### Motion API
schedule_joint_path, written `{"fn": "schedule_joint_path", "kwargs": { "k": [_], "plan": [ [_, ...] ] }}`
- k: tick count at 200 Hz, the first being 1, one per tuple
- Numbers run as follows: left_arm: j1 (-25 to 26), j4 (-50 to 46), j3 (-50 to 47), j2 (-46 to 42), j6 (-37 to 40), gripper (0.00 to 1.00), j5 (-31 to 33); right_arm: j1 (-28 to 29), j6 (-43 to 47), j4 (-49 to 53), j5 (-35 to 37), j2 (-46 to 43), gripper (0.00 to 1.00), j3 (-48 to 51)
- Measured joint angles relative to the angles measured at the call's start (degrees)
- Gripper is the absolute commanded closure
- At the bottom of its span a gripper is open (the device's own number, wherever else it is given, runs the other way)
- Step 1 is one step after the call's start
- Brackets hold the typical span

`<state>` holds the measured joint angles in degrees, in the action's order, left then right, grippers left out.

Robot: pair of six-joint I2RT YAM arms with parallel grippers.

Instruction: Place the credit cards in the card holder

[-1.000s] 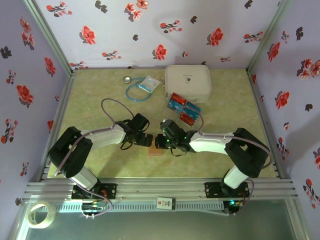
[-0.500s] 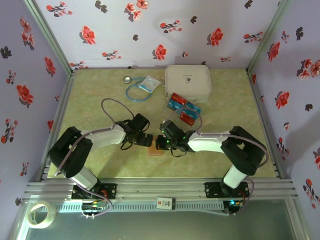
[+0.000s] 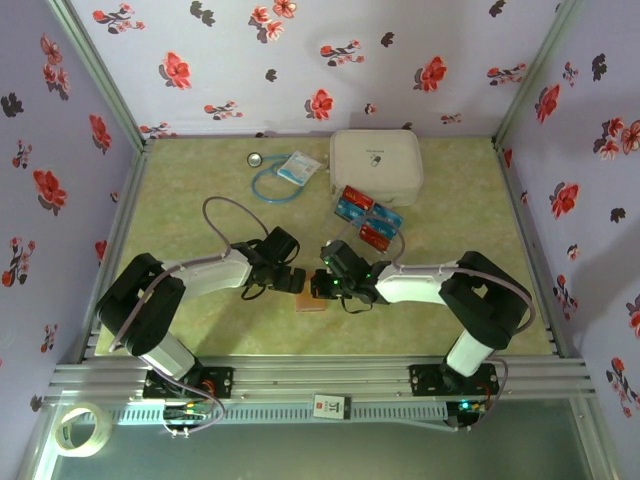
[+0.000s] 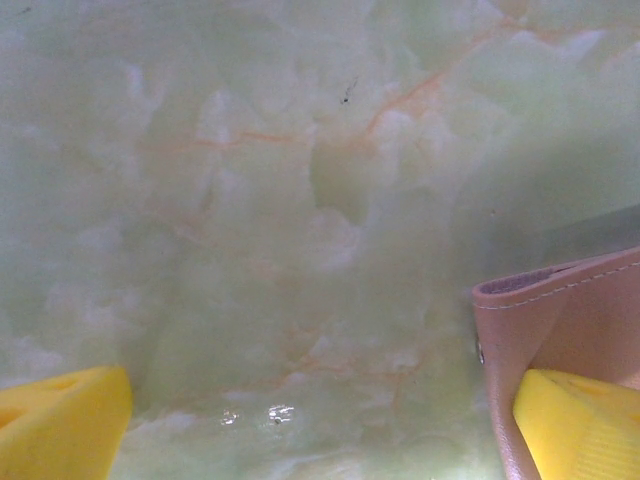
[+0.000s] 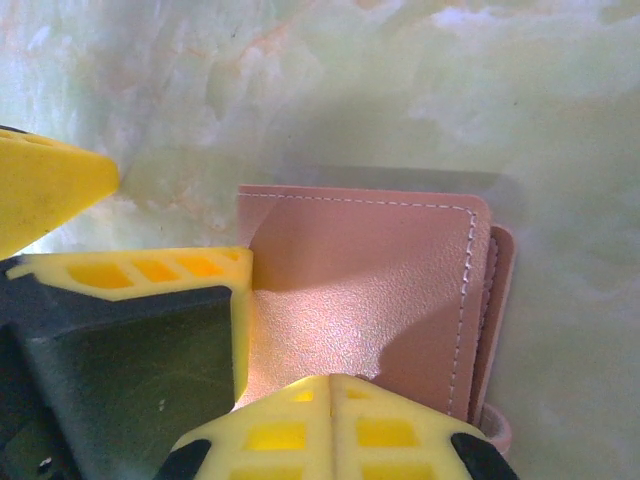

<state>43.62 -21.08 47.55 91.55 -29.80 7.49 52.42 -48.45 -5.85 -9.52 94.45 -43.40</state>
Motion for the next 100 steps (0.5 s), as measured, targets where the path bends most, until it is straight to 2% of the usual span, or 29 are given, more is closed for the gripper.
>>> {"fn": "schedule_joint_path", "kwargs": {
  "k": [100],
  "plan": [
    [0.04,0.04,0.00,0.00,-0.02,0.00,0.02,-0.31,-0.17,-2.91,-1.25,1.05,1.00,0.63]
  ]
}}
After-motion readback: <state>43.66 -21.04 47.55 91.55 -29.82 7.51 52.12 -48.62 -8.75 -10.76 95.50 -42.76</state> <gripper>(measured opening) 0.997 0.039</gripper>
